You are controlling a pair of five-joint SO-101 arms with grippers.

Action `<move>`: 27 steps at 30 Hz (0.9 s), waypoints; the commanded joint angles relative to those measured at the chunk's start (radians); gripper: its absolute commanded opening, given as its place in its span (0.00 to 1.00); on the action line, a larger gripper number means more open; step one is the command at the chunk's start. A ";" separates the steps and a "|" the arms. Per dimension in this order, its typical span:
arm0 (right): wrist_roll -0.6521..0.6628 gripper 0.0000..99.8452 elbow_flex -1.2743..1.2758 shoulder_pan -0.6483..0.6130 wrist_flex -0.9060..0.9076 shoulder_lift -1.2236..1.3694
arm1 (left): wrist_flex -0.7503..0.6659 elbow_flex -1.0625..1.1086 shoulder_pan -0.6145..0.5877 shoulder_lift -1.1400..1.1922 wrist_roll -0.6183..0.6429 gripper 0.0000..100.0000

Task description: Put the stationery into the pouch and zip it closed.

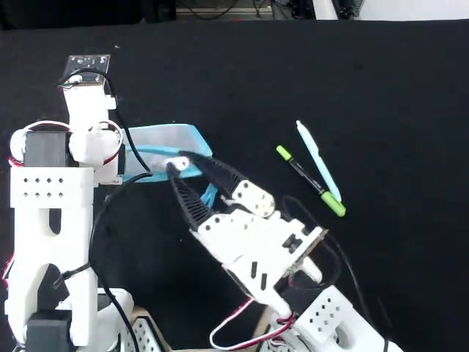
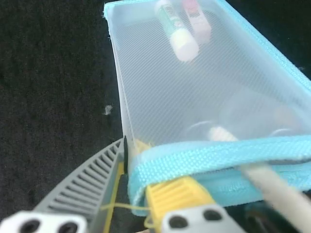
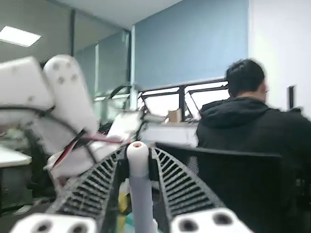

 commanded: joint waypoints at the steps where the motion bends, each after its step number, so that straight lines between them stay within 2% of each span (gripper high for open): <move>1: 0.009 0.01 0.007 -0.031 -0.021 0.015 | -0.002 0.007 0.002 0.008 0.012 0.03; 11: 0.011 0.01 0.007 -0.023 -0.020 0.028 | 0.002 0.007 0.002 0.008 0.012 0.03; 21: 0.012 0.01 -0.088 0.021 -0.029 0.288 | 0.002 0.007 0.002 0.008 0.012 0.03; 27: 0.008 0.01 -0.093 0.025 -0.029 0.298 | 0.002 0.007 0.002 0.008 0.012 0.03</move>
